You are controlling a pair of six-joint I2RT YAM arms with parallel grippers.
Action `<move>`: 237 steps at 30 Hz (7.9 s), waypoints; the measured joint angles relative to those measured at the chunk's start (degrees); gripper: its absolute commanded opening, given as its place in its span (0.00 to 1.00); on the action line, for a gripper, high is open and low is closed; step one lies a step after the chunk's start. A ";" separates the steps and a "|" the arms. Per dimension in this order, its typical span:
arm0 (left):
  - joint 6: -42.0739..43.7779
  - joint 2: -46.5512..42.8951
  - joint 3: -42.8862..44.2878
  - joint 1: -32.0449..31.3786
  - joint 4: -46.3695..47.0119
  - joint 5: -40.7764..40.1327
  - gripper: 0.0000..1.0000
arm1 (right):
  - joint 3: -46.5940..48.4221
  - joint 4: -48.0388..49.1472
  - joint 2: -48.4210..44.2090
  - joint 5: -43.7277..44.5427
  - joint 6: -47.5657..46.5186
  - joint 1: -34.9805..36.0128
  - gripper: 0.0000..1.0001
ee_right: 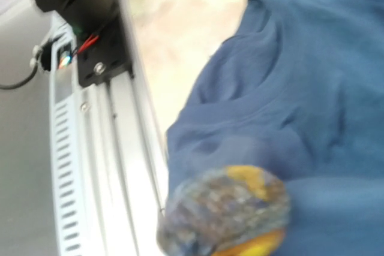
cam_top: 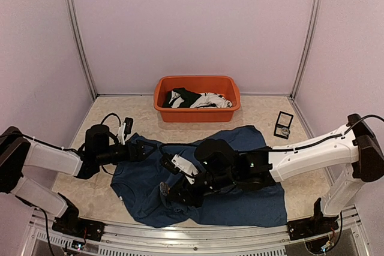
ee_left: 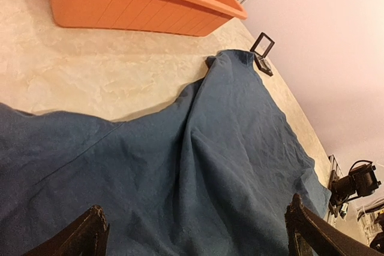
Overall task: Pin the brooch onto the clothing
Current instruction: Pin the brooch onto the flattened clothing, then smooth out the clothing with brooches at the center of the board, then pick up the brooch from the brooch box.
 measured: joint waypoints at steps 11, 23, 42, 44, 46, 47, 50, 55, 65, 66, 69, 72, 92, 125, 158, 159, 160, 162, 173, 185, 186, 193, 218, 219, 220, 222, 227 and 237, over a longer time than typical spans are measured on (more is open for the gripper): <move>-2.36 2.16 2.62 0.24 -7.32 -1.79 0.99 | -2.54 -2.01 -6.43 3.28 -2.54 0.63 0.54; -6.38 -10.25 6.56 -5.14 -29.57 -11.69 0.82 | -14.86 -3.56 -18.25 14.95 12.66 -16.94 0.51; -18.43 -2.64 4.96 -0.35 -39.89 -13.86 0.00 | -17.29 -6.01 -6.86 18.67 24.55 -27.71 0.48; -18.62 0.46 6.32 -0.13 -40.94 -14.93 0.00 | -17.29 -6.03 -5.90 18.75 24.85 -28.70 0.48; -18.73 2.95 8.72 0.11 -41.33 -15.56 0.00 | -17.29 -6.05 -5.07 18.75 25.22 -29.92 0.48; -18.71 4.17 9.92 0.28 -41.57 -16.00 0.00 | -17.29 -6.03 -4.70 18.73 25.44 -30.62 0.48; -18.03 6.38 12.66 1.01 -42.86 -18.03 0.00 | -17.25 -5.97 -3.39 18.73 25.81 -32.52 0.48; -14.78 8.33 16.13 3.26 -46.29 -24.26 0.00 | -16.00 -5.57 -0.24 18.49 25.92 -34.10 0.48; -7.69 18.88 27.41 9.14 -47.87 -27.87 0.00 | -12.74 -2.93 3.78 18.05 25.97 -36.22 0.48; -7.30 20.11 28.74 9.53 -47.63 -27.76 0.00 | -12.48 -2.95 3.93 18.05 26.01 -36.41 0.48; -5.95 23.45 32.54 10.38 -47.41 -27.63 0.00 | -12.15 -2.97 4.22 18.08 26.05 -37.03 0.48; -4.42 27.12 36.98 11.02 -47.41 -27.45 0.00 | -12.11 -3.02 4.22 18.10 26.05 -37.59 0.48; 0.70 16.48 38.75 6.56 -52.41 -33.88 0.95 | -7.23 -15.26 -8.09 25.40 22.88 -37.88 0.88; 12.98 3.34 14.23 -22.12 -25.66 -38.25 0.99 | -6.01 -16.11 3.26 34.18 25.97 -66.20 0.89; 14.27 1.84 12.96 -20.70 -19.71 -34.53 0.99 | 4.07 -11.43 15.80 30.08 19.32 -71.89 0.78; 14.27 1.79 12.96 -20.70 -19.71 -34.53 0.99 | 4.07 -11.30 15.87 29.86 19.21 -71.97 0.76; 14.27 1.75 12.96 -20.70 -19.69 -34.53 0.99 | 4.07 -11.13 15.87 29.55 19.08 -72.02 0.75; 14.27 1.70 12.94 -20.68 -19.69 -34.53 0.99 | 4.07 -10.84 15.87 29.09 18.82 -72.04 0.73; 14.25 1.68 12.94 -20.48 -19.69 -34.47 0.99 | 4.04 -9.14 15.87 26.47 17.84 -72.89 0.55; 14.25 1.68 12.72 -20.46 -19.61 -34.34 0.99 | 4.02 -8.24 15.93 24.30 17.81 -73.18 0.46; 14.25 1.68 12.66 -20.46 -19.61 -34.34 0.99 | 3.96 -8.07 16.00 24.04 17.81 -73.18 0.46; 14.23 1.44 12.63 -20.46 -19.50 -34.32 0.99 | 3.89 -7.52 16.17 23.34 17.86 -73.37 0.38; 14.08 1.03 12.59 -20.46 -19.26 -33.42 0.99 | 4.68 -10.08 15.85 21.38 16.41 -73.40 0.55; 14.08 1.03 12.61 -20.46 -19.26 -33.40 0.99 | 4.72 -10.14 15.85 21.20 16.35 -73.40 0.55; 14.08 1.03 12.61 -20.46 -19.26 -33.33 0.99 | 4.81 -10.34 15.85 21.03 16.31 -73.40 0.55; 14.08 1.03 12.59 -20.46 -19.26 -33.27 0.99 | 5.01 -10.54 15.85 20.79 16.28 -73.40 0.57; 14.08 1.03 12.59 -20.46 -19.26 -33.22 0.99 | 6.34 -11.19 16.52 20.59 16.20 -73.40 0.58; 14.08 1.03 12.59 -20.46 -19.26 -33.05 0.99 | 7.85 -12.13 17.99 20.63 15.96 -73.40 0.51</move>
